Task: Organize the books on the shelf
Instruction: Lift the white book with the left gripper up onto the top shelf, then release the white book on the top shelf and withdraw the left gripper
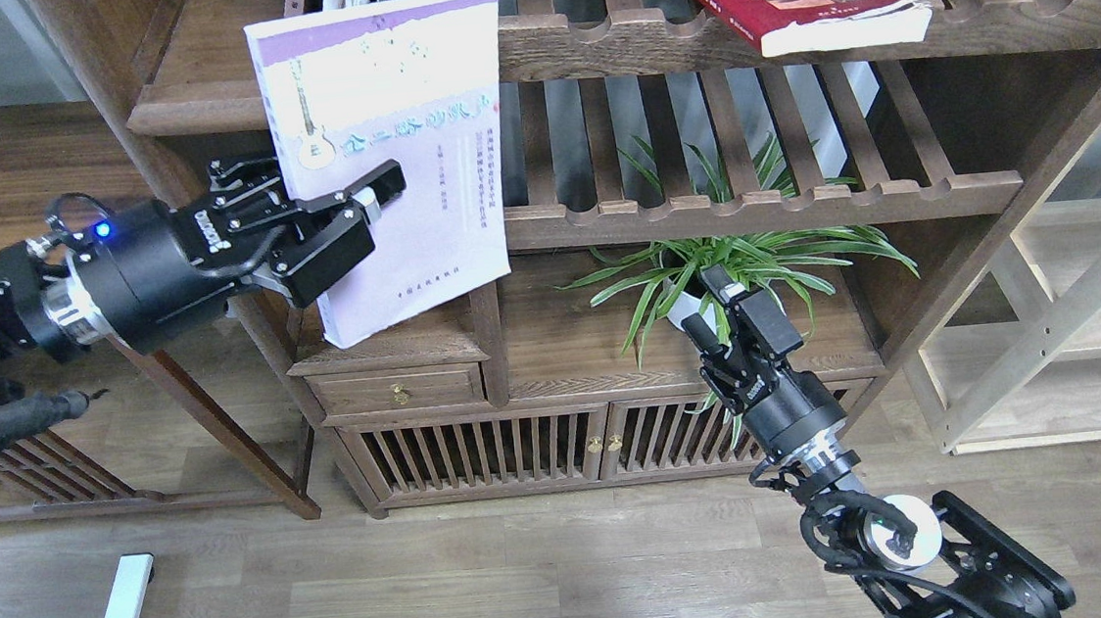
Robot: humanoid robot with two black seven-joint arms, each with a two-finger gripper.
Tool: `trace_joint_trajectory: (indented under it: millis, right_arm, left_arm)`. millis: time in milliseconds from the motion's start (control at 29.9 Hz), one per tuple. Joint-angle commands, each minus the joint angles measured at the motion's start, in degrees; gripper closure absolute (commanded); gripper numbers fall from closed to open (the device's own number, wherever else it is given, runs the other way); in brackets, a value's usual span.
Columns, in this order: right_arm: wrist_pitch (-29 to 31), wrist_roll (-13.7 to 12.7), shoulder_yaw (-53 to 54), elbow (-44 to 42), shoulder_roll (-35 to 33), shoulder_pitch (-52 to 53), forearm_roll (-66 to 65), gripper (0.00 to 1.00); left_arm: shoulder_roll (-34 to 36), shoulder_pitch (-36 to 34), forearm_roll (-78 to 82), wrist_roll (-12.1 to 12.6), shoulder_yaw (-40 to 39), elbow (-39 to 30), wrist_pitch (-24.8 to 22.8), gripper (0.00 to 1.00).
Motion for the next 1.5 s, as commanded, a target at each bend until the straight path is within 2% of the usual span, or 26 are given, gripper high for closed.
trace_joint_trajectory:
  millis: [0,301,468,635,735,869,1103,1203,1303,1470]
  right_arm:
    - [-0.06,-0.08,0.08,-0.48,-0.13,-0.24,-0.31,0.03]
    - [-0.06,-0.17,0.08,-1.10,-1.36,-0.51,-0.31,0.03]
    - [-0.01,-0.17,0.17,-2.33,-1.45,-0.42,-0.31,0.03]
    - [-0.06,-0.17,0.17,-2.50,-1.45,-0.42,-0.31,0.03]
    - [-0.06,-0.17,0.17,-2.50,-1.89,-0.42,-0.31,0.03]
    - [-0.01,-0.17,0.17,-2.77,-1.98,-0.42,-0.31,0.03]
    - [-0.01,-0.17,0.17,-2.94,-2.06,-0.42,-0.31,0.03]
    - [-0.01,-0.17,0.52,-2.94,-2.06,-0.42,-0.31,0.03]
    - [-0.01,-0.17,1.04,-2.94,-2.24,-0.42,-0.31,0.03]
    - [-0.01,-0.17,1.13,-3.38,-2.33,-0.42,-0.31,0.03]
  left_arm:
    - [0.01,-0.05,2.49,0.09,-4.93,-0.32,0.00,0.98]
    - [0.09,-0.05,7.68,0.17,-15.39,-0.14,0.00,0.98]
    - [0.01,-0.14,8.56,0.00,-18.04,0.03,0.31,0.98]
    - [-0.43,-0.23,10.40,-1.93,-18.65,1.26,7.50,0.98]
    - [-0.43,-0.23,11.63,-4.30,-18.65,1.97,12.87,0.98]
    - [-0.70,-0.31,12.51,-7.38,-17.60,3.90,17.10,0.98]
    - [-6.66,-4.17,19.27,-8.17,-15.32,7.41,23.86,0.98]
    - [-9.31,-7.25,22.52,-9.40,-12.77,9.78,26.68,0.98]
    - [-9.84,-11.37,23.94,-10.81,-8.91,13.38,30.27,0.98]
    - [-9.22,-18.23,24.03,-11.16,-3.11,19.88,34.06,0.98]
